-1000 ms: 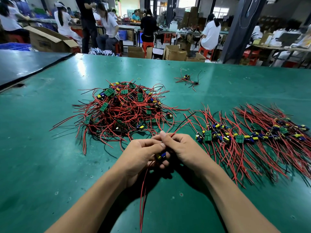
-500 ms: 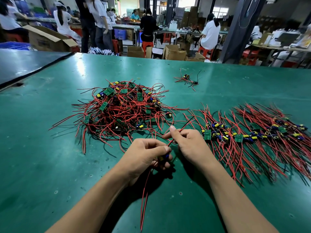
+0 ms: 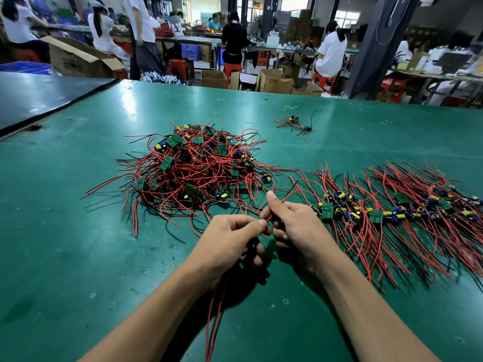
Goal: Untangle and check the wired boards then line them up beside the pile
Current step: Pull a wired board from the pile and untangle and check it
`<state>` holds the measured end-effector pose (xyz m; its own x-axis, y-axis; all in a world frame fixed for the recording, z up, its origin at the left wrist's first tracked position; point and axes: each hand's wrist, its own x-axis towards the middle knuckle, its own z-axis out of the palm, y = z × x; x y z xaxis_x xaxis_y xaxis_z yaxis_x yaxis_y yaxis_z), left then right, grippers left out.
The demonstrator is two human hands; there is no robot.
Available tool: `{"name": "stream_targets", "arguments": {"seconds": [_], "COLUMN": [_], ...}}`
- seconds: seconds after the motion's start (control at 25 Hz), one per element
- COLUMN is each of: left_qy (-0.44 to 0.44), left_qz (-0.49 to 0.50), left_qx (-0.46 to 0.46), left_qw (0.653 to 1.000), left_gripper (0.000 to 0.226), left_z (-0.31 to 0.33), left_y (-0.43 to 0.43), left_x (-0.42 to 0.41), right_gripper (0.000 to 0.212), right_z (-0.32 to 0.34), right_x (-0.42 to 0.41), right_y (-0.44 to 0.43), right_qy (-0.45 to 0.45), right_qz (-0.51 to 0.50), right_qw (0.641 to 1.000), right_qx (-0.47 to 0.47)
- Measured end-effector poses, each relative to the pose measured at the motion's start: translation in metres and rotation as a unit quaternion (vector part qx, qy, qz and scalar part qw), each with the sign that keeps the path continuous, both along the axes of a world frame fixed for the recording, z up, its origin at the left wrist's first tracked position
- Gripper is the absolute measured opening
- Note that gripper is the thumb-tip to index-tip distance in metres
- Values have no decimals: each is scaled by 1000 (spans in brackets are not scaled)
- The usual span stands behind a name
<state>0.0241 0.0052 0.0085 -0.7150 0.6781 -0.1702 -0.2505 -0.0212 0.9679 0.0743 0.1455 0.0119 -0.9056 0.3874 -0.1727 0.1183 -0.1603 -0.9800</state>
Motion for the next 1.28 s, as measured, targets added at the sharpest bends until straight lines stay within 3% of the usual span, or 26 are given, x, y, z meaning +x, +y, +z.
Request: {"name": "stream_targets", "arguments": {"seconds": [0.16,0.32,0.52,0.68,0.8,1.0,1.16,1.28], "left_qy": [20,64,135,152,141,87,38,47], "left_qz": [33,38,8,-12,-10,10,15,-1], "left_qx": [26,15,-24,-43,-44,-24,-11,-12], "left_qw": [999,997,991,987,989,996,999,999], "left_gripper": [21,23,24,21,22,21,20,21], "left_z": [-4,-3,1,3,2,-2,-2,0], "left_y": [0,-1,-2,-2,-3,-4,-5,-6], "left_x": [1,5,6,7,5,1,-2,-2], "right_gripper": [48,51,60,55,57,52,40,39], "right_z": [-4,-4,-6,-6,-8,-2,-6,-6], "right_x": [5,7,4,7,5,2,8,6], "right_y": [-9,2,19,30,28,16,11,9], "right_qy": [5,17,-18,0,22,32,-1,10], "right_qz": [103,131,75,-35,-67,-22,103,65], "right_qw": [995,991,982,972,976,999,993,996], "right_qx": [-11,-2,175,232,208,15,61,57]}}
